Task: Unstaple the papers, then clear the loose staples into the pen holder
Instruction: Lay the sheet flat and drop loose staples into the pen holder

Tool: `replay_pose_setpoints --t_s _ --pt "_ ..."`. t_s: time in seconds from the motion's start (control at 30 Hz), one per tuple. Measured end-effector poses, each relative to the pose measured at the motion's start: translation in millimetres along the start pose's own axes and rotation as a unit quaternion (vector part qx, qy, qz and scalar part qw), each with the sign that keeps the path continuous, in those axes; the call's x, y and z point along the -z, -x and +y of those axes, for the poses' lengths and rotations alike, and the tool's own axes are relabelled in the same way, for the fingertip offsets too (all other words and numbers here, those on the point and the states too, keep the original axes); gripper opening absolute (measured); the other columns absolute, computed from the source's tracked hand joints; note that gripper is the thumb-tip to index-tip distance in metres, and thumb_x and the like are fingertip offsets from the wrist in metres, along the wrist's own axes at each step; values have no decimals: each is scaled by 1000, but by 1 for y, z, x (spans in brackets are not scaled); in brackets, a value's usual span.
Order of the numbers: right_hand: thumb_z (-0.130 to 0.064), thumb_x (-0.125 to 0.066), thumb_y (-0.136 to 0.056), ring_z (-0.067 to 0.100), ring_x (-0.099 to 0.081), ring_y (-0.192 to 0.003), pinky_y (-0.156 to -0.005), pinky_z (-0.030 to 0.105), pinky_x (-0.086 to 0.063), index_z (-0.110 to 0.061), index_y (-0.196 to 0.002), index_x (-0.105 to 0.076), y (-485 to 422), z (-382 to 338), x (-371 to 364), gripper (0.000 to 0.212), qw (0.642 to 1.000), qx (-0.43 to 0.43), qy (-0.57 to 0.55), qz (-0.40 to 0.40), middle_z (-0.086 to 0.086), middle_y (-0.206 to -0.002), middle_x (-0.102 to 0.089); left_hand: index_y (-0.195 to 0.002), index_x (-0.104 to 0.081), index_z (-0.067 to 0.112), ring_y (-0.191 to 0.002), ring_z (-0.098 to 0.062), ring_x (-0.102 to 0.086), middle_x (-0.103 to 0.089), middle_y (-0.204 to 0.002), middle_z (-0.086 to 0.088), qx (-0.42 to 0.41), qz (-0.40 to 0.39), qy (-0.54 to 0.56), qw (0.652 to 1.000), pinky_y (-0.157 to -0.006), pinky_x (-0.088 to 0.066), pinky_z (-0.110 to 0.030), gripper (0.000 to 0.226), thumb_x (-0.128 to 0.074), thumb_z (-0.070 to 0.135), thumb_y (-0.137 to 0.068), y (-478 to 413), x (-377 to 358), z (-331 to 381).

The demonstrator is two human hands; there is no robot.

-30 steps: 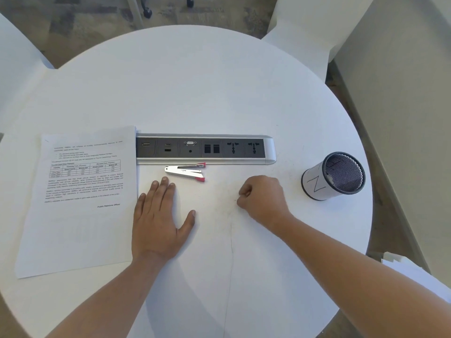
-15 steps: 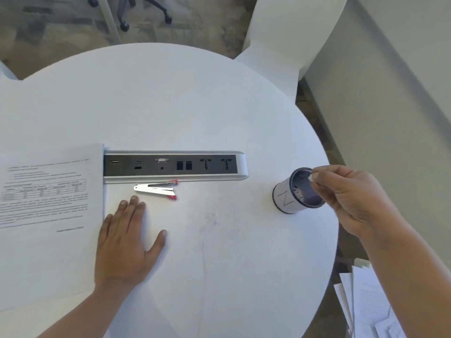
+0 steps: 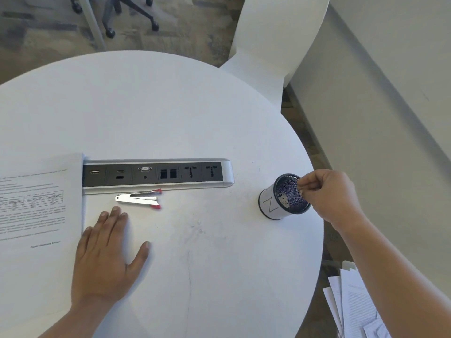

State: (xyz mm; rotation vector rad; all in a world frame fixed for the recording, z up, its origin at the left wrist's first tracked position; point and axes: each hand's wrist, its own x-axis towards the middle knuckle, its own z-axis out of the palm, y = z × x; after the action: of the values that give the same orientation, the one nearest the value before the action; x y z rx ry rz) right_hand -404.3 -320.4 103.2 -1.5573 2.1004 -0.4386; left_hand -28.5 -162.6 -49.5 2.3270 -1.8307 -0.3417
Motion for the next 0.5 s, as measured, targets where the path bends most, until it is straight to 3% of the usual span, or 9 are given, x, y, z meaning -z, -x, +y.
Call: replay_pose_setpoints --t_s 0.13,0.27,0.4,0.5 --pt "-4 -72 -79 3 -66 -69 -53 7 -44 -25 -75 -71 3 -2 -2 22 1000 19 -3 2 -9 -72 -71 -145 -45 8 -148 -28 -32 -39 -159 -8 -2 6 1 1000 -122 -19 -47 84 -36 64 -84 0 0 1" --pt "-5 -60 -88 -8 -62 -67 -53 0 -41 -22 -88 -75 25 -18 1 23 998 58 -5 16 -12 -77 -70 -145 -44 8 -147 -29 -34 -39 -158 -8 -2 14 3 1000 -121 -21 -47 83 -36 63 -85 -1 2 4" --pt "-5 -60 -89 0 -68 -71 -55 1 -44 -20 -91 -75 57 -31 -19 22 994 48 -73 -69 -7 -80 -75 -149 -39 9 -149 -27 -31 -34 -161 -6 0 10 -1 1000 -122 -21 -47 83 -37 63 -86 -1 1 3" --pt "-4 -67 -83 6 -68 -71 -67 14 -55 -15 -93 -75 73 -25 -62 16 989 51 -20 -139 -6 -80 -73 -151 -36 12 -151 -24 -27 -30 -163 -4 3 6 -2 1000 -124 -19 -45 82 -37 64 -87 0 0 2"
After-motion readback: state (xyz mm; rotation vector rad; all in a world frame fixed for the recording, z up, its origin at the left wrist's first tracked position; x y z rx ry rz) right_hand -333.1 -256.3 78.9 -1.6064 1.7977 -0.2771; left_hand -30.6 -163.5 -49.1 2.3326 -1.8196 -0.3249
